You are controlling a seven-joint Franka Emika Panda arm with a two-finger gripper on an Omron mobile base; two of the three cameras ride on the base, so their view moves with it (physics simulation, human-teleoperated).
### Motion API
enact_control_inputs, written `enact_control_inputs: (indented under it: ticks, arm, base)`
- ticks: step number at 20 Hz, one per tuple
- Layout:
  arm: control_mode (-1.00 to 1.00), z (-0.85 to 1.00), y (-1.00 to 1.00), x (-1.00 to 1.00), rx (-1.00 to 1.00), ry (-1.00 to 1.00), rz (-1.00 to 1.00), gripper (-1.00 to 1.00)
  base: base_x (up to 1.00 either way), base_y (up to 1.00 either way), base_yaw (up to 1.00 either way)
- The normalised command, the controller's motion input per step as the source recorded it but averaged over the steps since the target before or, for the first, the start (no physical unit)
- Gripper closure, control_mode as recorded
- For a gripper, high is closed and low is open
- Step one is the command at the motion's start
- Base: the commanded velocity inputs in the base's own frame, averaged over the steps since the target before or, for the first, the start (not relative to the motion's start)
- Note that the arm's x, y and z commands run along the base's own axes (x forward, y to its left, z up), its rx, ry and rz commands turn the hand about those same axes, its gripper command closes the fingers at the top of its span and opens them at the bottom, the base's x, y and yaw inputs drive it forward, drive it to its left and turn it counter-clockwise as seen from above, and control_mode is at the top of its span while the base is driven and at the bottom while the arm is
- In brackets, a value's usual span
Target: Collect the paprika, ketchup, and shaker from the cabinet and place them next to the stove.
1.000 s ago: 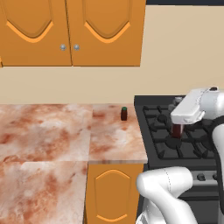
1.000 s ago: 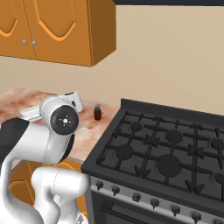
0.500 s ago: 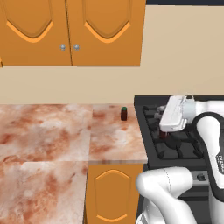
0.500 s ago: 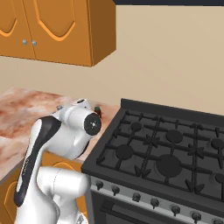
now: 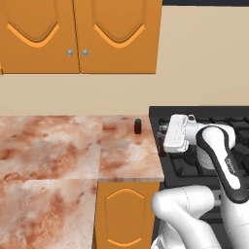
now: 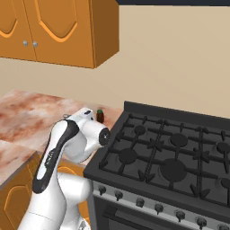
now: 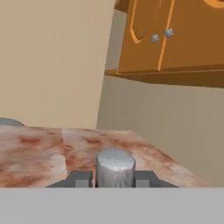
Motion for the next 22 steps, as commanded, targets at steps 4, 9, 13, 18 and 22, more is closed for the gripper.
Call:
enact_control_inputs:
  ticks: [4, 9, 13, 18, 22]
  arm:
    - [-1.0, -0.3, 0.0, 0.44, 0.06, 0.0, 0.14, 1.0]
    - [-1.0, -0.2, 0.0, 0.37, 0.01, 0.0, 0.1, 1.0]
    - [-1.0, -0.15, -0.06, 0.15, 0.0, 0.0, 0.03, 1.0]
    - [-1.0, -0.17, -0.09, 0.11, -0.01, 0.0, 0.0, 1.0]
    - [-1.0, -0.2, -0.02, 0.21, 0.0, 0.0, 0.0, 1.0]
  base:
    - [0.0, 0.0, 0.0]
    - [0.0, 0.0, 0.0]
    - [0.0, 0.0, 0.0]
    - [0.0, 0.0, 0.0]
    - [0.0, 0.0, 0.0]
